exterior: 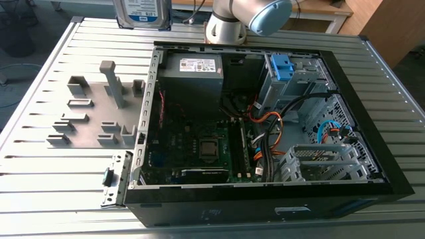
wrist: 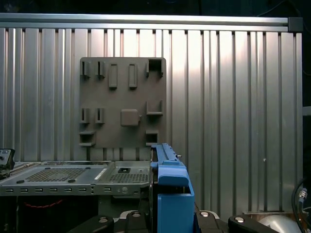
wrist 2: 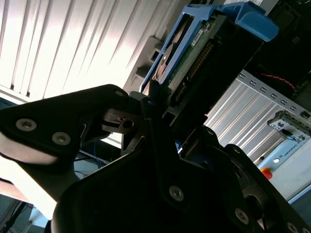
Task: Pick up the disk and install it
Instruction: 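Pick up the disk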
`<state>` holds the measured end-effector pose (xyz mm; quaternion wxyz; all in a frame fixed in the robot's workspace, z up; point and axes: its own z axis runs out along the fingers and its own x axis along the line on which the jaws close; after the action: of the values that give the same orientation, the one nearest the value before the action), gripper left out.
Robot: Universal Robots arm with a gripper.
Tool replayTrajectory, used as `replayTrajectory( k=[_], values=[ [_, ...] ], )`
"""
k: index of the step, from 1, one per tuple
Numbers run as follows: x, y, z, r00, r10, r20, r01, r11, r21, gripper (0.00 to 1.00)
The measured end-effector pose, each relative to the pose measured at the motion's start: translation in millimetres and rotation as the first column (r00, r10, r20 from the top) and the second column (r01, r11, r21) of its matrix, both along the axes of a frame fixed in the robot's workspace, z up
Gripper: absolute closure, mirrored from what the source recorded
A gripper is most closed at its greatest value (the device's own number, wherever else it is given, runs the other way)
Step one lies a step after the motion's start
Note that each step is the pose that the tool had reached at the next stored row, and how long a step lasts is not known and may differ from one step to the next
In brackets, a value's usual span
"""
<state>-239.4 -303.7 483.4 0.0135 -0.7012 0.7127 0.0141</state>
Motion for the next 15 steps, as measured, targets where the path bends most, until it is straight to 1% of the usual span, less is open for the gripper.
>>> replayTrajectory(
  k=[6, 15],
  values=[
    [8.2, 0.0, 0.0, 1.0, 0.0, -0.0001, 0.0, 1.0, 0.0, 0.64],
    [18.2, 0.0, 0.0, 1.0, 0.0, -0.0001, 0.0, 1.0, -0.0001, 0.64]
  ],
)
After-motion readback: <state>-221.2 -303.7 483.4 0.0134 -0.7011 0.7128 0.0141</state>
